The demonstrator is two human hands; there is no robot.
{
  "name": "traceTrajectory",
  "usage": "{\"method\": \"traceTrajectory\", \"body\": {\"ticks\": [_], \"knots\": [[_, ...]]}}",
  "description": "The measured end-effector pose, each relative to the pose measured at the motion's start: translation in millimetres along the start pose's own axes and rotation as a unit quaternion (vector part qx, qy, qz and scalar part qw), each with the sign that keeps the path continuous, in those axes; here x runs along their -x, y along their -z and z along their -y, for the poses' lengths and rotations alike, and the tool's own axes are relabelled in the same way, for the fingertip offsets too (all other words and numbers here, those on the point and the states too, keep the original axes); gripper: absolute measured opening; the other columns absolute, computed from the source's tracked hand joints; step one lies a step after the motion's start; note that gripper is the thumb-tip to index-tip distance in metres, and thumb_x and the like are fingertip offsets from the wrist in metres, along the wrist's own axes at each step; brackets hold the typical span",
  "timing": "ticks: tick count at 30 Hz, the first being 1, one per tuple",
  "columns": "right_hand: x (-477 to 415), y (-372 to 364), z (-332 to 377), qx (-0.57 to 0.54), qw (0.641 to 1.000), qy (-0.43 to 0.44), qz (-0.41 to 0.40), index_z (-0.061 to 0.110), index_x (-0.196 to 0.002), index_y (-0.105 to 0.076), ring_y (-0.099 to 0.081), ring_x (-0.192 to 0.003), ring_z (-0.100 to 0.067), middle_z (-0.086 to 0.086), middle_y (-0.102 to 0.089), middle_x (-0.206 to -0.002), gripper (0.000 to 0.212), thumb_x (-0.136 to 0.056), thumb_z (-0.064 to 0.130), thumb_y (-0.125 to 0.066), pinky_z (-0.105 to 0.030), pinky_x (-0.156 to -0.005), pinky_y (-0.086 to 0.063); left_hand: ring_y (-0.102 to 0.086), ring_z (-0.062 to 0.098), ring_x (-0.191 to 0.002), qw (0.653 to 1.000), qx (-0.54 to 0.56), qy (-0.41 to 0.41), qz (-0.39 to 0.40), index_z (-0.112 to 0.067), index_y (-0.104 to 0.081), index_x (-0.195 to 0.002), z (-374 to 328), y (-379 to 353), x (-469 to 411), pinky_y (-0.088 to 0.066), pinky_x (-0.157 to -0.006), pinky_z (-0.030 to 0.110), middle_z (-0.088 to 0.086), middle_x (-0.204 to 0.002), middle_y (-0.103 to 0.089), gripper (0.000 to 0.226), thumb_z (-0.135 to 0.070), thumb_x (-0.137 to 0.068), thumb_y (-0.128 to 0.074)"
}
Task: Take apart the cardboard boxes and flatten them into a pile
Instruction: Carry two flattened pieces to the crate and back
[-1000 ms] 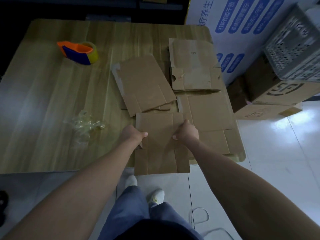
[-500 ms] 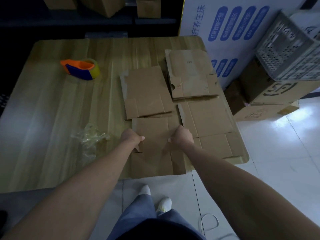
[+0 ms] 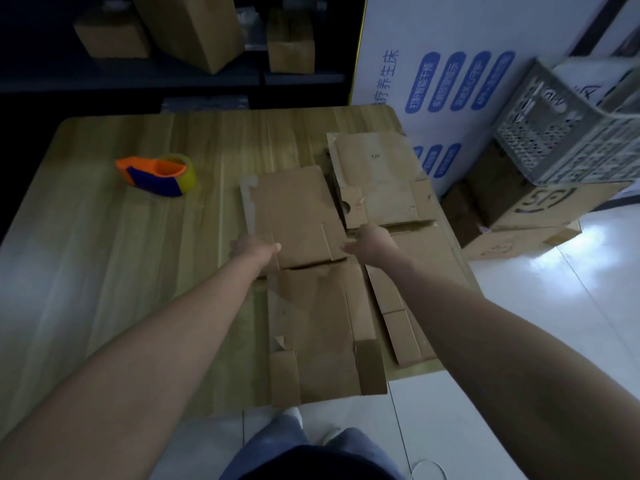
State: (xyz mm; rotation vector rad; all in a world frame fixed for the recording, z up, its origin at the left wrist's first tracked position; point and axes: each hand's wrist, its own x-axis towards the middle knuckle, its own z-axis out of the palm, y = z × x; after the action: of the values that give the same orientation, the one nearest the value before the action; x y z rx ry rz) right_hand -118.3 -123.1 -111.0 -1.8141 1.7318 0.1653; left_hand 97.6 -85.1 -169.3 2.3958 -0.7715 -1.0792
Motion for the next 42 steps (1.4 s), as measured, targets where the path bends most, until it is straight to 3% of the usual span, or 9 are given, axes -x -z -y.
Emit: {"method": "traceTrajectory", "body": {"ticks": [7, 18, 22, 26, 32, 35, 37, 39, 42], "knots": [[-29.4, 16.0, 4.3, -0.056, 0.997, 0.034, 0.029, 0.001, -0.142, -0.040, -0.042, -0.132, -0.029, -0.015, -0.044, -0.144, 0.059, -0.096, 0.037, -0.053, -0.034, -0.106, -0.037, -0.048, 0.032, -0.125, 0.995, 0.093, 0.026, 0.028, -0.003, -0.048, -0.135, -7.0, -13.8, -34.0, -0.042, -0.103, 0.040, 0.015, -0.140, -0.049, 0.071, -0.034, -0.077, -0.076], [-93.2, -7.1, 12.4, -0.039, 0.991, 0.035, 0.125, -0.002, -0.121, -0.057, -0.058, -0.107, -0.027, -0.015, -0.059, -0.119, 0.034, -0.094, 0.017, -0.053, -0.036, -0.093, -0.051, -0.061, 0.031, -0.104, 0.987, 0.129, 0.079, -0.045, -0.012, -0.057, -0.123, 4.3, -36.6, -102.1, -0.051, -0.091, 0.043, 0.009, -0.121, -0.063, 0.085, -0.047, -0.051, -0.083], [-113.6, 6.8, 9.5, 0.008, 0.997, 0.051, 0.059, -0.001, -0.118, -0.058, -0.061, -0.097, -0.027, -0.013, -0.062, -0.107, 0.031, -0.095, 0.016, -0.048, -0.032, -0.080, -0.051, -0.056, 0.035, -0.114, 0.975, 0.169, 0.126, -0.065, -0.003, -0.043, -0.131, -13.5, -27.5, -85.0, -0.049, -0.092, 0.042, 0.013, -0.130, -0.055, 0.096, -0.028, -0.052, -0.092], [-136.5, 40.7, -17.0, -0.033, 0.998, 0.003, -0.047, 0.003, -0.125, -0.052, -0.060, -0.104, -0.030, -0.014, -0.060, -0.116, 0.031, -0.098, 0.017, -0.046, -0.036, -0.084, -0.053, -0.050, 0.037, -0.120, 0.981, 0.107, 0.143, -0.070, -0.004, -0.037, -0.134, -25.6, -26.3, -85.8, -0.047, -0.093, 0.042, 0.018, -0.135, -0.049, 0.094, -0.025, -0.059, -0.089], [-171.1, 81.9, -78.1, 0.038, 0.985, -0.120, -0.120, 0.009, -0.145, -0.027, -0.025, -0.135, -0.037, -0.015, -0.028, -0.149, 0.058, -0.093, 0.026, -0.047, -0.049, -0.110, -0.026, -0.041, 0.037, -0.129, 0.987, 0.031, 0.148, -0.053, -0.007, -0.023, -0.144, -37.5, -28.8, -86.8, -0.039, -0.103, 0.046, 0.018, -0.144, -0.039, 0.107, -0.024, -0.061, -0.089], [-182.3, 87.6, -104.5, -0.075, 0.974, -0.199, -0.080, 0.008, -0.147, -0.016, -0.031, -0.133, -0.037, -0.016, -0.027, -0.147, 0.088, -0.084, 0.042, -0.067, -0.048, -0.109, -0.032, -0.039, 0.037, -0.130, 0.986, 0.040, 0.151, -0.051, -0.005, -0.016, -0.146, -36.7, -31.4, -87.0, -0.038, -0.105, 0.045, 0.020, -0.145, -0.037, 0.114, -0.021, -0.059, -0.090], [-192.1, 86.7, -117.7, -0.160, 0.963, -0.212, -0.052, 0.007, -0.144, -0.018, -0.044, -0.125, -0.034, -0.016, -0.039, -0.138, 0.097, -0.076, 0.045, -0.075, -0.045, -0.103, -0.041, -0.038, 0.037, -0.132, 0.985, 0.065, 0.150, -0.052, -0.002, -0.013, -0.146, -37.4, -31.4, -88.4, -0.037, -0.106, 0.046, 0.020, -0.145, -0.036, 0.119, -0.016, -0.057, -0.091], [-201.7, 82.2, -128.2, -0.180, 0.959, -0.214, -0.037, 0.008, -0.140, -0.023, -0.052, -0.117, -0.033, -0.014, -0.050, -0.127, 0.100, -0.068, 0.049, -0.079, -0.045, -0.098, -0.047, -0.043, 0.037, -0.127, 0.983, 0.099, 0.150, -0.039, 0.001, -0.025, -0.142, -39.3, -28.9, -91.5, -0.040, -0.104, 0.047, 0.021, -0.141, -0.043, 0.111, -0.011, -0.054, -0.091], [-208.2, 78.0, -134.4, -0.161, 0.959, -0.229, -0.050, 0.010, -0.144, -0.022, -0.043, -0.124, -0.035, -0.016, -0.040, -0.137, 0.112, -0.060, 0.059, -0.079, -0.049, -0.103, -0.042, -0.057, 0.035, -0.111, 0.980, 0.129, 0.150, 0.017, 0.005, -0.052, -0.124, -42.7, -26.1, -92.9, -0.048, -0.094, 0.045, 0.018, -0.122, -0.059, 0.080, -0.010, -0.055, -0.089]]}}
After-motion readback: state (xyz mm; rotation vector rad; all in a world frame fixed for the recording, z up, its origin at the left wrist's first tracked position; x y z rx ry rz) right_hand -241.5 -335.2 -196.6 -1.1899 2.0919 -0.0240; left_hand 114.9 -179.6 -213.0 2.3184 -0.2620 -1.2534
